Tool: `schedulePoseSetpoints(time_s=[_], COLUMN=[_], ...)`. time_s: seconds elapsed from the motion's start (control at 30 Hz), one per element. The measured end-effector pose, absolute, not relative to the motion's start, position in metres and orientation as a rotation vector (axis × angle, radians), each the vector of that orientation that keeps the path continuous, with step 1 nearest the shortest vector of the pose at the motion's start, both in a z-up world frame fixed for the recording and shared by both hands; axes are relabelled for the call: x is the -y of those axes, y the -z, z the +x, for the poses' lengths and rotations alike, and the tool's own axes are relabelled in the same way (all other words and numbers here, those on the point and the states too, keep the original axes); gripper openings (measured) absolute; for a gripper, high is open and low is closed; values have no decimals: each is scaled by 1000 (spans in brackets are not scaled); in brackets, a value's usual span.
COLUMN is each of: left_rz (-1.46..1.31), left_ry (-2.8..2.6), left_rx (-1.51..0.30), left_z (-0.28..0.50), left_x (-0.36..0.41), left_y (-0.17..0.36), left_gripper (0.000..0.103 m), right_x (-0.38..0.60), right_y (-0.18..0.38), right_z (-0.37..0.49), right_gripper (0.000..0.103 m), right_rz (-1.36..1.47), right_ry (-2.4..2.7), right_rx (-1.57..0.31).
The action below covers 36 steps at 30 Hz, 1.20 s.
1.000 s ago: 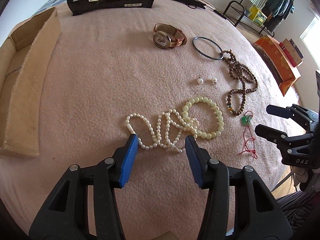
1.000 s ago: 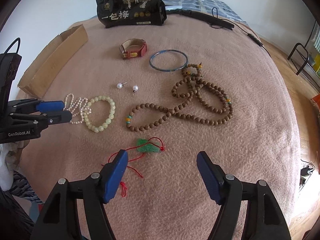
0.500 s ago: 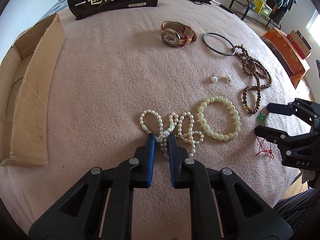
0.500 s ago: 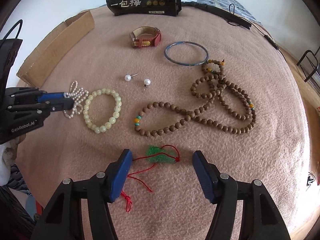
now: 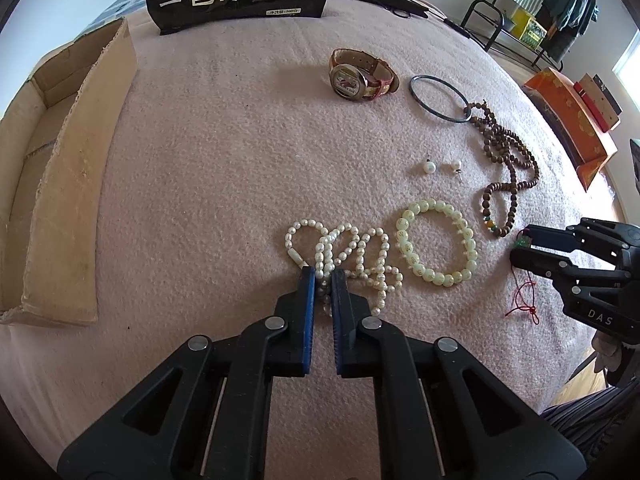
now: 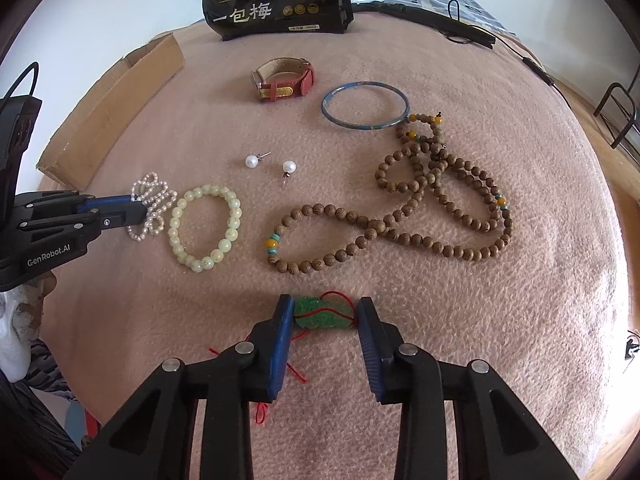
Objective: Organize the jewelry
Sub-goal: 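Carry the pearl necklace with the left tool while the right tool carries the pendant to the box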
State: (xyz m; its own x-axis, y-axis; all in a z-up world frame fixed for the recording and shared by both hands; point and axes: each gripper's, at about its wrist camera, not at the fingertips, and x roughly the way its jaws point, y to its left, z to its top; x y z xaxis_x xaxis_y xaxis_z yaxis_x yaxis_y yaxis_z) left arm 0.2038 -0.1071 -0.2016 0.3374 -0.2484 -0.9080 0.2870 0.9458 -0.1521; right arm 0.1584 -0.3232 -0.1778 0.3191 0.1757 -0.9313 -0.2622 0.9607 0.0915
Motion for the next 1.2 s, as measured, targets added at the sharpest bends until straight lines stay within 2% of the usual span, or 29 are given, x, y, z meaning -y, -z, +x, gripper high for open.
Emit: schedulePoseSetpoints(time_s=[0.33, 0.77, 1.2], left_rz=[-26, -101, -204], left_ry=[366, 383, 307], left_rx=[-1131, -963, -854], left_z=[198, 192, 196], left_x=[95, 69, 6], left_y=[171, 101, 56], left_gripper=[5, 5, 5], right_x=[318, 292, 244], right_y=[140, 78, 47], right_z=[146, 146, 159], right_gripper=[32, 32, 32], right_rz=[-42, 10, 15], right_ry=[-306, -364, -440], right_rx=[-1121, -956, -872])
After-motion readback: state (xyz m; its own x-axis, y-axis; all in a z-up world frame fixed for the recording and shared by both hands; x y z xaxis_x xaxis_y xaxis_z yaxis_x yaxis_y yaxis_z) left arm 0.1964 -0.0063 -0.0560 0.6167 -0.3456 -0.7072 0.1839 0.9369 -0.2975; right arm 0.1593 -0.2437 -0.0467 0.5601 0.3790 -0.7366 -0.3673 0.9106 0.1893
